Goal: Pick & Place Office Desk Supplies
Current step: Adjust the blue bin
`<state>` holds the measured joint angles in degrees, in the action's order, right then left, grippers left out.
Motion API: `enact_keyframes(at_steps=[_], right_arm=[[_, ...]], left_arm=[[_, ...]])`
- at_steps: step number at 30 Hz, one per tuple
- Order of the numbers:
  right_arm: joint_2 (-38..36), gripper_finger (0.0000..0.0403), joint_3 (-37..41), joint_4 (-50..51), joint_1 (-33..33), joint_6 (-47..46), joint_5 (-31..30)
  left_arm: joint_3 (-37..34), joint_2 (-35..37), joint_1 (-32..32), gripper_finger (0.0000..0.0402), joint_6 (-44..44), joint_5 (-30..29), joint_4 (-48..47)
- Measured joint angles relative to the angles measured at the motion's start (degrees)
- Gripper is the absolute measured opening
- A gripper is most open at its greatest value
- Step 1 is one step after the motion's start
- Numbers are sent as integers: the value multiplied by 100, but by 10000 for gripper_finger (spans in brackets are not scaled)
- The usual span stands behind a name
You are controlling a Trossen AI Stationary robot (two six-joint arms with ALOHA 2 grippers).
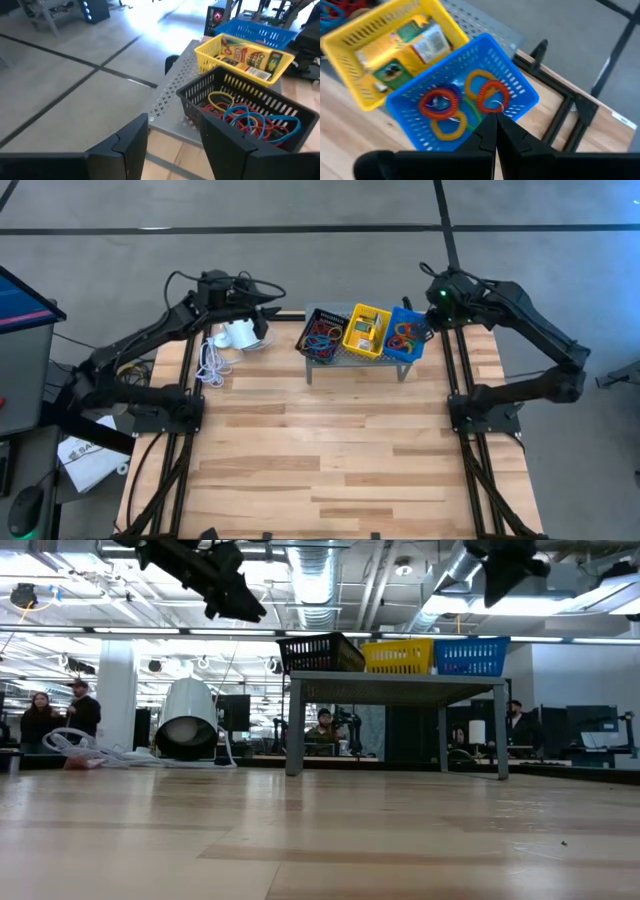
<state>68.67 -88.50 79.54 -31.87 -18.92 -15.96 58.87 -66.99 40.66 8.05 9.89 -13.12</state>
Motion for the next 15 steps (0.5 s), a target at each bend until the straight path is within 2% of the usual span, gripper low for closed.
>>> enact_keyframes(at_steps=[8,15], right_arm=[[-13,0,398,-22,-1054,396,262],[-11,0,986,-274,-1587,592,563]], left_arm=[[0,-163,0,170,0,49,35],[4,-31,24,165,-69,123,-3]])
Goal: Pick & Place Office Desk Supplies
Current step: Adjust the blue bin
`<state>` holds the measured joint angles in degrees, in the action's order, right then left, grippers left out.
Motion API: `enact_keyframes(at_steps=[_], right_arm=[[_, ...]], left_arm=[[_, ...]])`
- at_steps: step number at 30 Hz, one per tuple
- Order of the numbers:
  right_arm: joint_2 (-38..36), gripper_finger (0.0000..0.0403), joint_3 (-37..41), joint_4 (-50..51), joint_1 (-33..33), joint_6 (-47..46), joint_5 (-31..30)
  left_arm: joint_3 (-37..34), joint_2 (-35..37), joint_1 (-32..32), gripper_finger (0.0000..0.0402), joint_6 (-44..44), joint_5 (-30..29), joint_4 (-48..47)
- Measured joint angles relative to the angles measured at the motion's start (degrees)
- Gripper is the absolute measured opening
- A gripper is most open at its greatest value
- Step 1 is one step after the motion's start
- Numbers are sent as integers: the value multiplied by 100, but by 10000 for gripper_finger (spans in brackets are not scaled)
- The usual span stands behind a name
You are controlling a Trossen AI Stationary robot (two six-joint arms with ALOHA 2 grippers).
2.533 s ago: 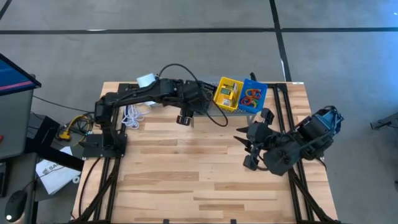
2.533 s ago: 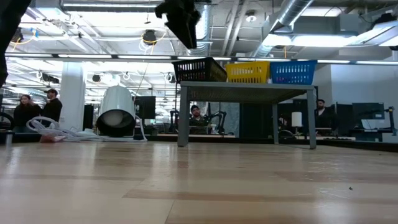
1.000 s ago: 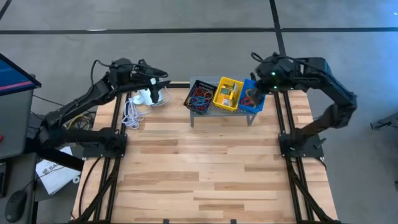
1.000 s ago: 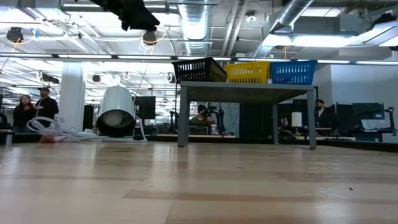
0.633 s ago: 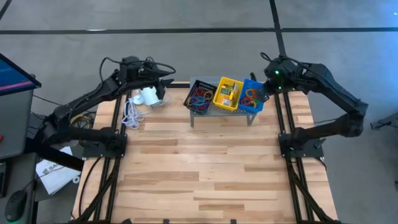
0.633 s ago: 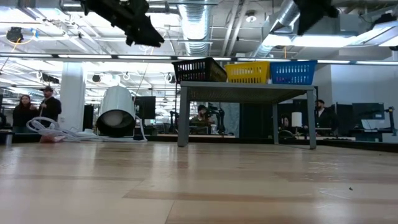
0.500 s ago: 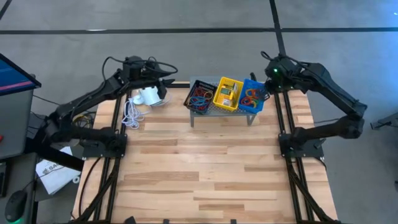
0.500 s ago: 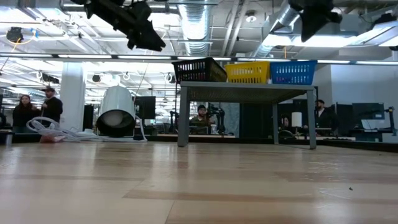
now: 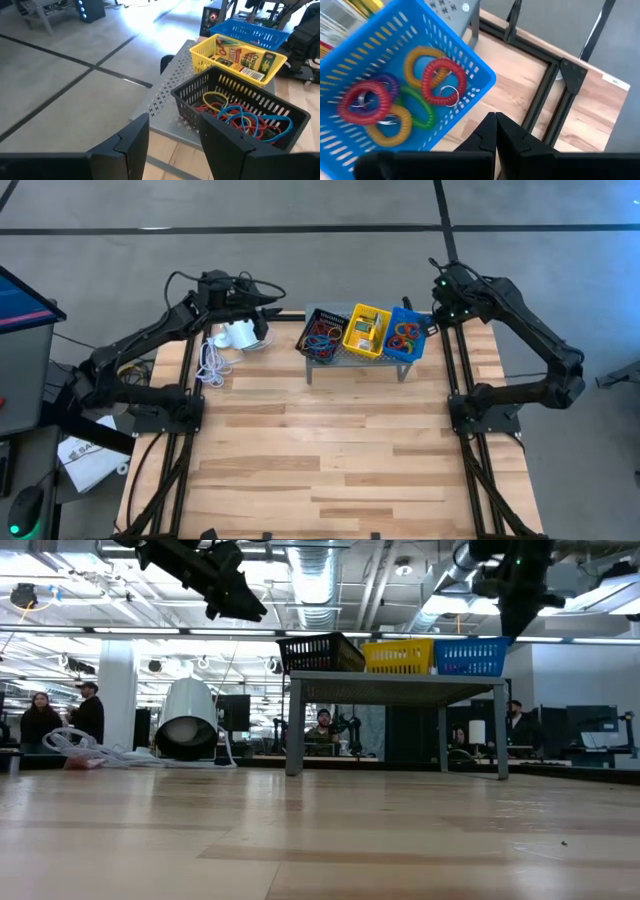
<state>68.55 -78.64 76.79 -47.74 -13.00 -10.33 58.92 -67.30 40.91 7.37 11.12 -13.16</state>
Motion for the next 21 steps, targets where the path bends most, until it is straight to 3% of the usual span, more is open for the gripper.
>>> enact_keyframes(at_steps=[10,21], right_arm=[[4,0,525,-183,-384,101,124],[111,0,585,-487,-420,101,434]], left_arm=[[0,58,0,163,-58,277,-4],[0,58,0,163,-77,273,-5]])
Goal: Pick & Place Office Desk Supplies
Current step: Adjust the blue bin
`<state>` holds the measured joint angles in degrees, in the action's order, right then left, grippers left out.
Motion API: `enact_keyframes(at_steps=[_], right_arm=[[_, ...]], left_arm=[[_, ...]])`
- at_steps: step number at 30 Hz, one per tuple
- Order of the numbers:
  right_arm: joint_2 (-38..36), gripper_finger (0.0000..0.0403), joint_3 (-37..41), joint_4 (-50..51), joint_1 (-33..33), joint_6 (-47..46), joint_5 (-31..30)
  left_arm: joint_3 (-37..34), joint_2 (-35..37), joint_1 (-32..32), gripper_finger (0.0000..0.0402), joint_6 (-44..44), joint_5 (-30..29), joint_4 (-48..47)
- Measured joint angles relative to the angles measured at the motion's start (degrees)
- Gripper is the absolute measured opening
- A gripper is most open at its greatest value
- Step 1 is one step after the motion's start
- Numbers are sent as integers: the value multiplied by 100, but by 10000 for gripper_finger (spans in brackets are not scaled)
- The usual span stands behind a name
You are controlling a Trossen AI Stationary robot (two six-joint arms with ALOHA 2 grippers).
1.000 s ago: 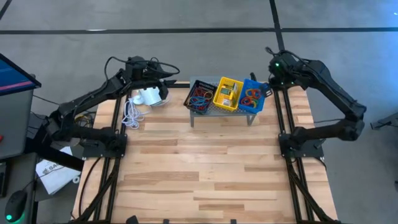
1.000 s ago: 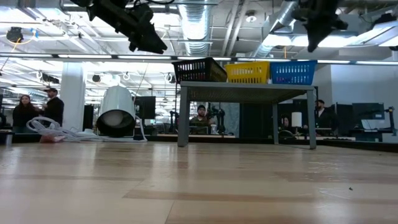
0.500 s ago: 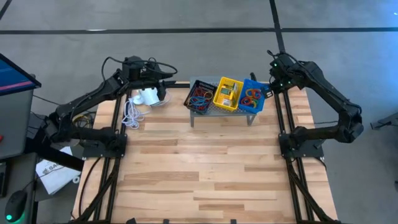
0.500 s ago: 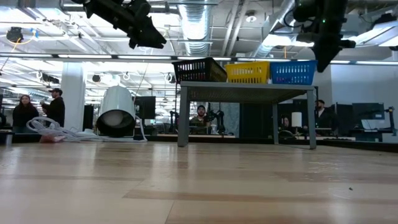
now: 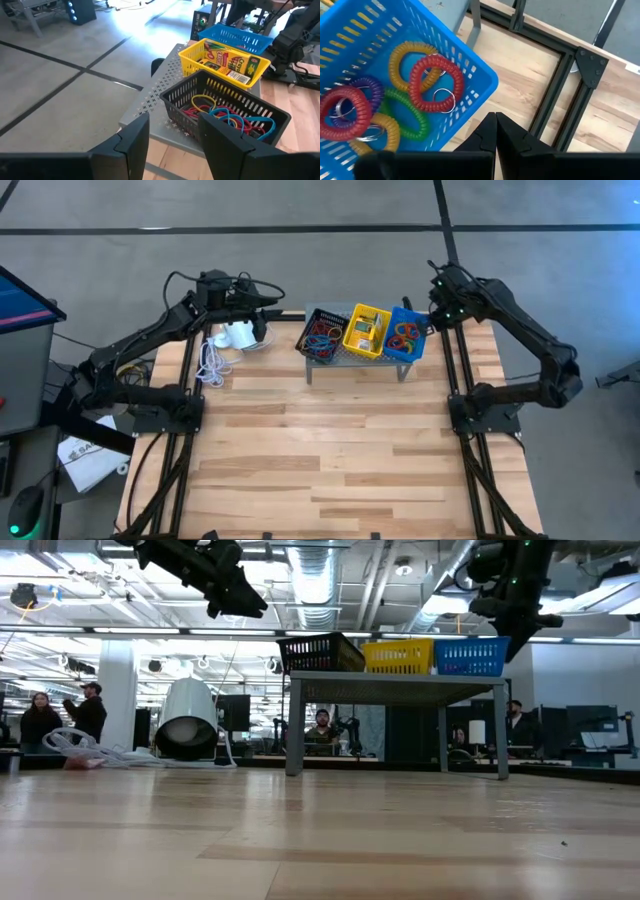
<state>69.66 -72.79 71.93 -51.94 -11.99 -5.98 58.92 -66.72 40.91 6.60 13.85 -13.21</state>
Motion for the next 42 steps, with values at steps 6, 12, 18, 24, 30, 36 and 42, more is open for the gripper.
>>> enact_keyframes(at_steps=[6,12,18,24,30,36,42], right_arm=[[225,0,0,-77,2,2,0],[502,0,0,-148,10,85,-4],[534,0,0,-371,10,151,-2],[405,0,-2,-381,10,151,18],[410,0,-2,-566,10,152,145],[420,0,-2,-726,10,195,311],[420,0,-2,-799,10,211,344]], left_arm=[[0,0,0,163,19,-4,-2],[0,0,0,163,19,-7,-9],[0,-2,0,163,87,-11,-180],[0,-2,0,163,103,-11,-179],[0,-2,0,163,104,-9,-179],[0,-2,0,163,102,-11,-183],[0,-2,0,163,88,-11,-214]])
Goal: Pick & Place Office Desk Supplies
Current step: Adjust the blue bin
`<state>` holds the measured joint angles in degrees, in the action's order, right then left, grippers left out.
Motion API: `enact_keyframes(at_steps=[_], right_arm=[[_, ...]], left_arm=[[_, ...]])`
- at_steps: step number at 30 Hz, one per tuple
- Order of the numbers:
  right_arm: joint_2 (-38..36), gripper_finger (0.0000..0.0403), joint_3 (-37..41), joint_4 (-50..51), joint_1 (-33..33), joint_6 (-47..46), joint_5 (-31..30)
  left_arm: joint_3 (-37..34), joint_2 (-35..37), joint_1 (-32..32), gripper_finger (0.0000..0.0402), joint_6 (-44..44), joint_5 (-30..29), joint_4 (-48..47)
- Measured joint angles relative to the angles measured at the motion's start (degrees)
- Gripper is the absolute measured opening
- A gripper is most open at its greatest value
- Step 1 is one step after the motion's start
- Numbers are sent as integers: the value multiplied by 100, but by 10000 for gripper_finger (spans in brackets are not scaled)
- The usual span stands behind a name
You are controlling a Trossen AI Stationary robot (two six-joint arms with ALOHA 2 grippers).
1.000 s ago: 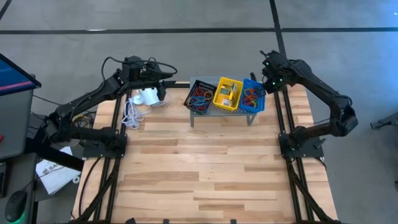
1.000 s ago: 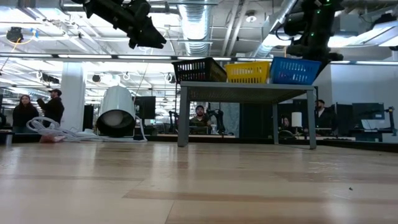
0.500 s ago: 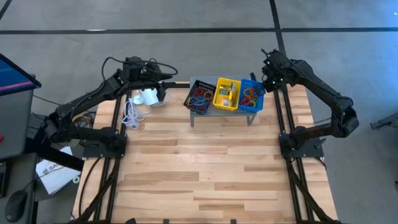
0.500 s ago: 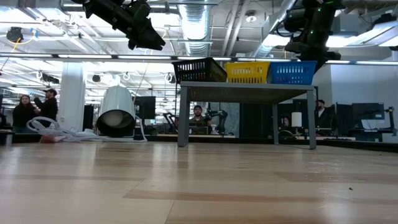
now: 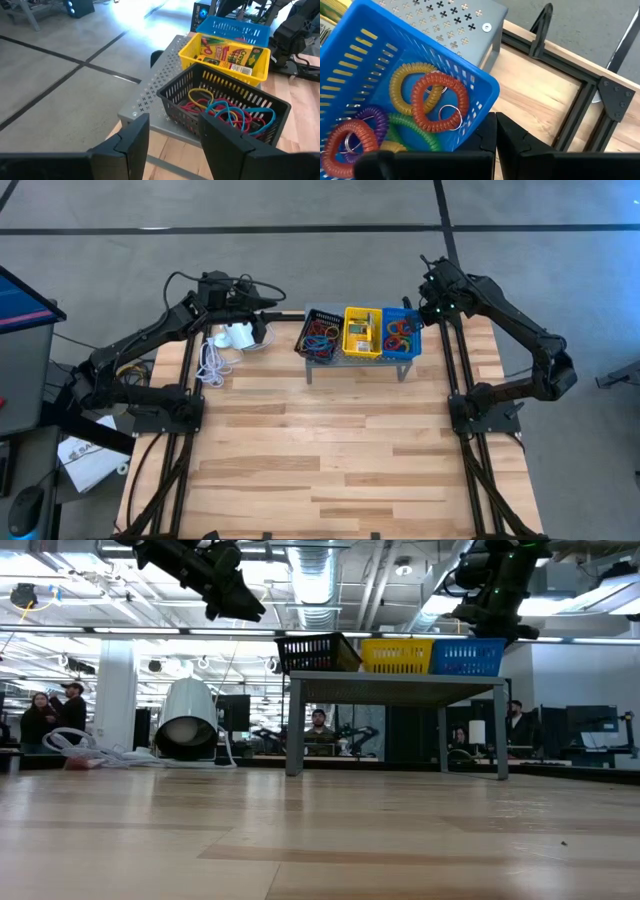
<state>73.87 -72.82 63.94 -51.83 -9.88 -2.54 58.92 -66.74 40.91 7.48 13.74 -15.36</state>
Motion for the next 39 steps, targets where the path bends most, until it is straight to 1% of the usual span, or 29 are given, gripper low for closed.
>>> enact_keyframes(at_steps=[15,19,24,30,33,39], right_arm=[[2,0,-2,-229,7,42,308],[2,0,-4,-231,4,41,332],[2,0,-4,-234,7,42,391],[4,0,-4,-232,6,47,408],[4,0,-4,-234,4,69,422],[4,0,-4,-212,7,69,426]], left_arm=[[0,-12,0,163,319,-39,-1162],[0,-123,-24,163,330,-43,-1348],[-2,-286,-57,163,322,-39,-1425],[-175,-491,-140,163,320,-18,-1429],[-183,-671,-288,163,318,-16,-1363],[-181,-978,-679,163,336,18,-943]])
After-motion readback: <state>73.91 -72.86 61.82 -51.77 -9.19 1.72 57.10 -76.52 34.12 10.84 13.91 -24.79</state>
